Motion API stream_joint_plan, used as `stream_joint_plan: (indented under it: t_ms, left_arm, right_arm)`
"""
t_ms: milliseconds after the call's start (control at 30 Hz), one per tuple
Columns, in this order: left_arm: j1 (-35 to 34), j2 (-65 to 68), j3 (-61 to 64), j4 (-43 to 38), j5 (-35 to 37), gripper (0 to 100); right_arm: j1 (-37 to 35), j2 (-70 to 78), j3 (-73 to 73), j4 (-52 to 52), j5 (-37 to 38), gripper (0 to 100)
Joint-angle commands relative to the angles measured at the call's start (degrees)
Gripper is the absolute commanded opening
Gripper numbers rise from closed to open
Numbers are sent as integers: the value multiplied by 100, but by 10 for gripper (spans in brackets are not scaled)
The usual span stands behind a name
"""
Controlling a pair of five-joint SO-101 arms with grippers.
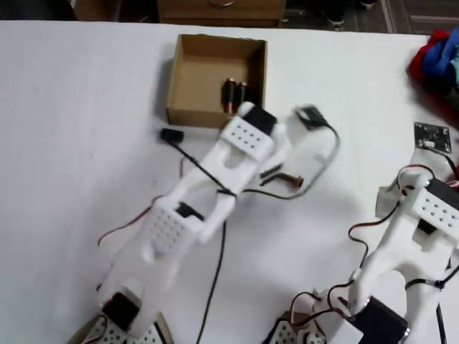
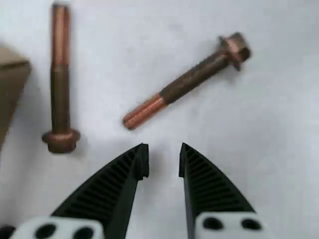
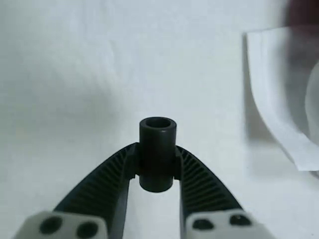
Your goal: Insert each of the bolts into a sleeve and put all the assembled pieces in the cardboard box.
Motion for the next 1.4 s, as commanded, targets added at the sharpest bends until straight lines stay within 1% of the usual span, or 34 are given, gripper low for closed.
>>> stream_joint_plan:
  t_ms: [0,167,333,533,667,867,1133,1167,1233,1367]
  left_arm:
    - [229,237,-1288,404,-1037,124]
    - [334,624,-2246,607,-1653,124]
    - [519,897,-2308,607,-1996,124]
    - [765,1213,-2360,536,-2040,124]
    - [862,1310,-2360,185,-2040,124]
    - [809,1468,-2343,-264,-2040,124]
    - [826,1785,-2334,-114,-2040,115]
    - [835,1811,-2334,-53,-2040,98]
    - [844,1829,-2352,62,-2040,28]
    - [826,1776,-2360,202,-1996,25]
  right_arm:
    - [198,-22,0,31,167,19]
    - [585,-66,-18,110,237,19]
    - [1007,-66,-35,321,475,19]
    - [1341,-66,-35,374,545,19]
    - [1385,-66,-35,541,545,19]
    - [1393,-66,-35,576,519,19]
    - [1332,-75,-44,541,492,19]
    - [1332,-75,-44,541,492,19]
    - [1332,-75,-44,541,492,19]
    - [1332,-75,-44,541,492,19]
